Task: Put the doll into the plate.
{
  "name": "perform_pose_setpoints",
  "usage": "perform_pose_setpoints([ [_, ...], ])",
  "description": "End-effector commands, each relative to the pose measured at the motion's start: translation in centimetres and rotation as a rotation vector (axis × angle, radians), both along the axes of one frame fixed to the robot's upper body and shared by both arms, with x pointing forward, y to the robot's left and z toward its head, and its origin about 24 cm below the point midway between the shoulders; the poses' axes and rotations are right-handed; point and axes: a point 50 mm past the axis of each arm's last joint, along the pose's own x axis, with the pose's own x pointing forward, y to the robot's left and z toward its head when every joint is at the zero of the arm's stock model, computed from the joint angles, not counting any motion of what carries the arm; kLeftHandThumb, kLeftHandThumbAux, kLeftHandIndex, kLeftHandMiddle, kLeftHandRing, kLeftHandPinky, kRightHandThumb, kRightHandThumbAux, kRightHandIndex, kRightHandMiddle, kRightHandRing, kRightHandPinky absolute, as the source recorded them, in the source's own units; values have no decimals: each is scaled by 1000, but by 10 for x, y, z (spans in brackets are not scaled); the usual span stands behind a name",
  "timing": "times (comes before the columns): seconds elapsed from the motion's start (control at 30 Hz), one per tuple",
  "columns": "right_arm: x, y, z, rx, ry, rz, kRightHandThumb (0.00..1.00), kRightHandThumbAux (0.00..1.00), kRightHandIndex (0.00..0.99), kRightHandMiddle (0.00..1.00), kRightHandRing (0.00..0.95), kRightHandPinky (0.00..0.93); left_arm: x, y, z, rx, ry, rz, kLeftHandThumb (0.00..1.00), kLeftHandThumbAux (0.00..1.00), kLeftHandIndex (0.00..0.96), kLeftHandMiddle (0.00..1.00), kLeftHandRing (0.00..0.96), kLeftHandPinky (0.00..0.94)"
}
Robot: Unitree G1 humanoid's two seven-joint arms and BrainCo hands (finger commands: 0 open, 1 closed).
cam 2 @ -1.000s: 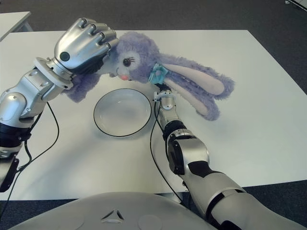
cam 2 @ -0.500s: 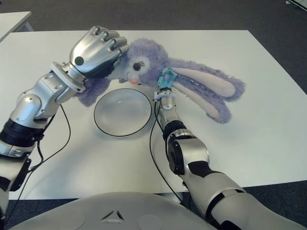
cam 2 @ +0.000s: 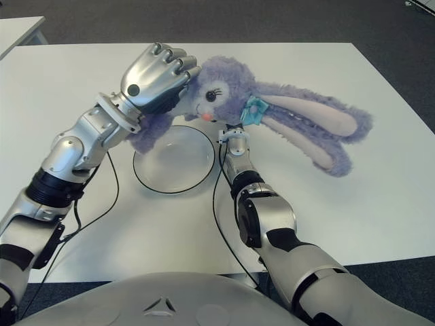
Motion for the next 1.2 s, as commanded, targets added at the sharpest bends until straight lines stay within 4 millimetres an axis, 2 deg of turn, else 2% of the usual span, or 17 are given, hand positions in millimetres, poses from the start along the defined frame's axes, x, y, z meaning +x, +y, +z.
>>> perform_pose_setpoints([
  [0.03, -73, 6, -104, 22, 464, -3, 696, 734, 419, 390, 357, 311, 5, -3, -18, -34, 21, 16, 847, 666, 408, 556, 809, 829],
  [0.3, -74, 5, -104, 31, 462, 2, 698, 734, 418, 387, 355, 319, 5, -1, -29, -71, 48, 21, 846, 667, 405, 554, 803, 822],
  [0.57, -74, 4, -105, 64, 469, -1, 702, 734, 417, 382, 348, 309, -7, 1, -50, -131, 119, 31, 846, 667, 402, 549, 802, 821],
  [0.93, -74, 3, -106, 94, 481, -6, 704, 733, 416, 365, 336, 299, -15, 3, -66, -155, 151, 79, 847, 667, 401, 548, 802, 823],
  [1.2, -74, 3, -105, 82, 470, -17, 705, 734, 416, 365, 340, 303, -21, 10, -70, -130, 168, 121, 848, 667, 400, 548, 803, 824],
])
